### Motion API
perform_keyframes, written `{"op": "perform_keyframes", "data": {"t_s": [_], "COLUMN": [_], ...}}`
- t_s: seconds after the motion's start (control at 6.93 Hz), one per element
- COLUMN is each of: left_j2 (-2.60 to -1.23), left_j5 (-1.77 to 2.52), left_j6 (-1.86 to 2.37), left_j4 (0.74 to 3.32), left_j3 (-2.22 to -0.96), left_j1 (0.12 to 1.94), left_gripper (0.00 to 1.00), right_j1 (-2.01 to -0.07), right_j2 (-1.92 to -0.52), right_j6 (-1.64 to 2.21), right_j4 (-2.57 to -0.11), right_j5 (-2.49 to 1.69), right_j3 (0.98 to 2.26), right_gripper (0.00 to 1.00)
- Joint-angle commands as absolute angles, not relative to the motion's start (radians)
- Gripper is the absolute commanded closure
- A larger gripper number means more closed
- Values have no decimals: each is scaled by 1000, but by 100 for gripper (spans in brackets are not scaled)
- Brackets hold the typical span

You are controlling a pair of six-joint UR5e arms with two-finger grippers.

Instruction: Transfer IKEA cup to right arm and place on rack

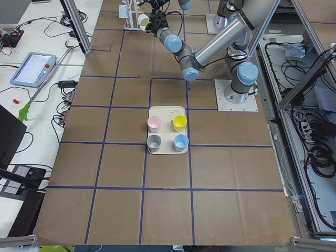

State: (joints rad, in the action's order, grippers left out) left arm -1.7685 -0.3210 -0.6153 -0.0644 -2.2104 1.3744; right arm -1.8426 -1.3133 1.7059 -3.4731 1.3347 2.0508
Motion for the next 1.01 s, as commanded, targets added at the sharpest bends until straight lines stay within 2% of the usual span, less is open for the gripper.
{"op": "perform_keyframes", "data": {"t_s": [0.0, 0.87], "left_j2": [-1767, -1766], "left_j5": [-321, -319], "left_j6": [-609, -607], "left_j4": [-64, -64], "left_j3": [-2210, -2210], "left_j1": [1374, 1376], "left_gripper": [94, 93], "right_j1": [-1868, -1899], "right_j2": [-1313, -1313], "right_j6": [1744, 1784], "right_j4": [-3471, -3390], "right_j5": [1335, 1321], "right_j3": [2046, 2037], "right_gripper": [0, 0]}}
